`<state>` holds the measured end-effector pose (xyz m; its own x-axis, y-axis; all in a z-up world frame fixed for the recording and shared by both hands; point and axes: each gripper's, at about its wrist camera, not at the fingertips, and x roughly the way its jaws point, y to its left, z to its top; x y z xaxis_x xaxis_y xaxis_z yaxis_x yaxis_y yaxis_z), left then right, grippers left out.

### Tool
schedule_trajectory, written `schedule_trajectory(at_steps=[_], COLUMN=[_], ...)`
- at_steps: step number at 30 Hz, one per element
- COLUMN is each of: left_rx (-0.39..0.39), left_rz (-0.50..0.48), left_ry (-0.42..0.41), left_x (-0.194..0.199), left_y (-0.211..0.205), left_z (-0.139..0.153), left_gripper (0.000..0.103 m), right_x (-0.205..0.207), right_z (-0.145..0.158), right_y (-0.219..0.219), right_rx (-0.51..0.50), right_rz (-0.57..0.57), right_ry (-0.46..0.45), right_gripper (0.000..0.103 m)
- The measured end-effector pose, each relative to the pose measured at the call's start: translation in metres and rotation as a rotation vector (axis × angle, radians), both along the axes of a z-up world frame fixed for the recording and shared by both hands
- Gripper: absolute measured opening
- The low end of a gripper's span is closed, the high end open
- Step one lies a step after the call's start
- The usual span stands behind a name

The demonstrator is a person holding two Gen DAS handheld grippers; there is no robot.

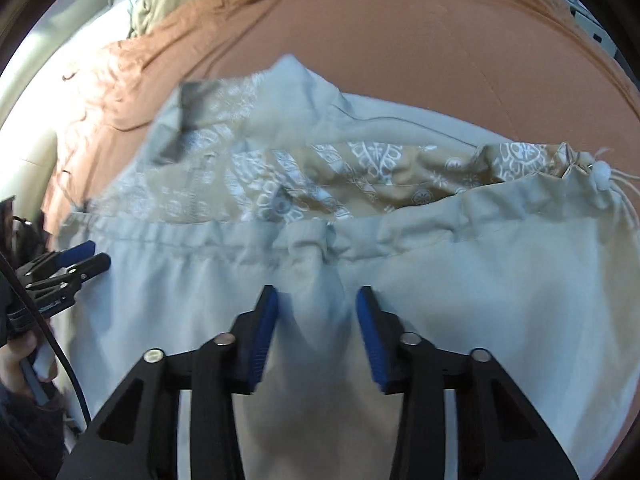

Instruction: Fold large clothes

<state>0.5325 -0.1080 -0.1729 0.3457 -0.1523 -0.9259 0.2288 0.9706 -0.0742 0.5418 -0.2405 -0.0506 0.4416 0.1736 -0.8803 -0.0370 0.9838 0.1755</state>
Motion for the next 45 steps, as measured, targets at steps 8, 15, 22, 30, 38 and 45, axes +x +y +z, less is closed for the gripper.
schedule_trajectory(at_steps=[8, 15, 22, 30, 38, 45], left_rx=[0.032, -0.055, -0.04, -0.034, -0.033, -0.069], left_rz=[-0.014, 0.012, 0.023, 0.028, 0.027, 0.028], left_ry=[-0.07, -0.201, -0.215, -0.158, -0.111, -0.059], left_x=[-0.006, -0.02, -0.003, 0.017, 0.027, 0.021], left_y=[-0.009, 0.005, -0.001, 0.001, -0.002, 0.003], left_z=[0.012, 0.063, 0.065, 0.025, -0.006, 0.009], left_gripper=[0.001, 0.001, 0.001, 0.001, 0.002, 0.009], right_x=[0.008, -0.015, -0.003, 0.022, 0.048, 0.039], right_z=[-0.005, 0.027, 0.026, 0.0, -0.028, -0.02], right_y=[0.015, 0.019, 0.042, 0.047, 0.041, 0.027], right_rx=[-0.016, 0.019, -0.019, -0.028, -0.04, 0.038], right_rz=[-0.015, -0.04, -0.054, -0.075, -0.071, -0.107], right_ry=[-0.067, -0.201, -0.235, -0.188, -0.124, -0.101], right_gripper=[0.0, 0.0, 0.0, 0.0, 0.0, 0.0])
